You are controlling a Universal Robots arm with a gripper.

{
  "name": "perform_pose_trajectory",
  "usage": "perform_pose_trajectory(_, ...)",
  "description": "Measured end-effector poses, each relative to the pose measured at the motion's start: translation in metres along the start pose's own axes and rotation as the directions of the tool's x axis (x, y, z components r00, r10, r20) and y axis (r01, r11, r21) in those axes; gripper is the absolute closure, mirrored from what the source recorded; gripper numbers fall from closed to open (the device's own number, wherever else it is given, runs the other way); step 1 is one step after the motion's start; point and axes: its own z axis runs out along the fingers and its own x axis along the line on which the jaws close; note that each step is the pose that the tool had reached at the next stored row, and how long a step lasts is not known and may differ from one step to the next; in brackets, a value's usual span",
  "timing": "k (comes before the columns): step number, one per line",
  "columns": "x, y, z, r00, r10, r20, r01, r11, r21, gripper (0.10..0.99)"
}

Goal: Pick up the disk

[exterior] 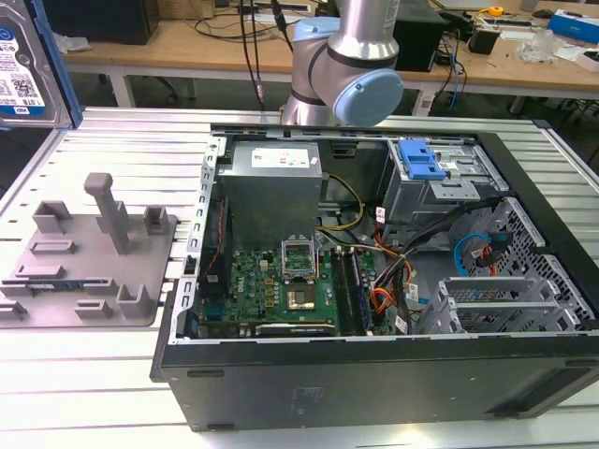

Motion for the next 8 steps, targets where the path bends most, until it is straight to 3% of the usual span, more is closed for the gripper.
perform_pose_trajectory(8,0.0000,0.0000,0.0000,1.0000,0.000,0.0006,0.000,1.0000,0.000,0.722)
